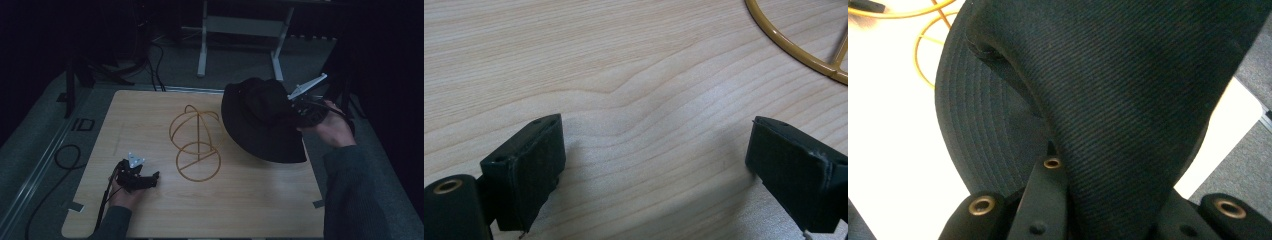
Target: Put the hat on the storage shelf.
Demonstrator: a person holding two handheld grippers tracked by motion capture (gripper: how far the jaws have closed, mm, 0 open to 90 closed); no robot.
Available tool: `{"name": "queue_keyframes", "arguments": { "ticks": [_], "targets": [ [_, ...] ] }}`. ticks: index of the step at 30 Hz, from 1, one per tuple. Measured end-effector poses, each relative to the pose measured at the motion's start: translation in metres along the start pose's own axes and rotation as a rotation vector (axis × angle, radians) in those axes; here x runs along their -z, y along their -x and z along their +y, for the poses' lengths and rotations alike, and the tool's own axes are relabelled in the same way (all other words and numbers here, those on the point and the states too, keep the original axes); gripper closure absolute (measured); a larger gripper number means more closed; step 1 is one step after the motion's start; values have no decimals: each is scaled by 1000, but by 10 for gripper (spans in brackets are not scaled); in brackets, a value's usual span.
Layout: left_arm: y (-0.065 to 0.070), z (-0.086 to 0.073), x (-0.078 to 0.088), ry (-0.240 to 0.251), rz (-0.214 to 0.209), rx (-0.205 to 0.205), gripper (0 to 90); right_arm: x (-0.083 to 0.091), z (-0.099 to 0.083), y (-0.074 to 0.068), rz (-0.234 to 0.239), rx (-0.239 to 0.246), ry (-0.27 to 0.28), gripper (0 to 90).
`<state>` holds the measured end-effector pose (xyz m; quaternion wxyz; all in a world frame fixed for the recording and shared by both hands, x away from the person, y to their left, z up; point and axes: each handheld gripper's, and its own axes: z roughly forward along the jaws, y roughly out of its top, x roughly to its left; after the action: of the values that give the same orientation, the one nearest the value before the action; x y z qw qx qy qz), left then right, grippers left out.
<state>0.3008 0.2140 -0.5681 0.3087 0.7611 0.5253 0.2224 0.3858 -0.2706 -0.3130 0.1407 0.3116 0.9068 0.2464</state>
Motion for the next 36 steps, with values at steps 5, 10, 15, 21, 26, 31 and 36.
{"name": "queue_keyframes", "arguments": {
  "ticks": [5,10,15,21,26,31,36],
  "targets": [
    [0,0,0,0,0,0,94,5,1,0,4,1,18,879],
    [0,0,0,0,0,-1,94,9,3,-1,5,5,22,880],
    [0,0,0,-2,0,-4,94,13,5,-1,11,10,37,879],
    [0,0,0,-2,0,-4,94,19,6,-1,25,7,62,880],
    [0,0,0,-2,0,-4,94,20,6,-2,35,5,71,879],
    [0,0,0,-3,0,-5,95,24,9,-4,53,15,97,879],
    [0,0,0,0,0,-2,94,27,12,-7,64,27,113,879]
  ]
}}
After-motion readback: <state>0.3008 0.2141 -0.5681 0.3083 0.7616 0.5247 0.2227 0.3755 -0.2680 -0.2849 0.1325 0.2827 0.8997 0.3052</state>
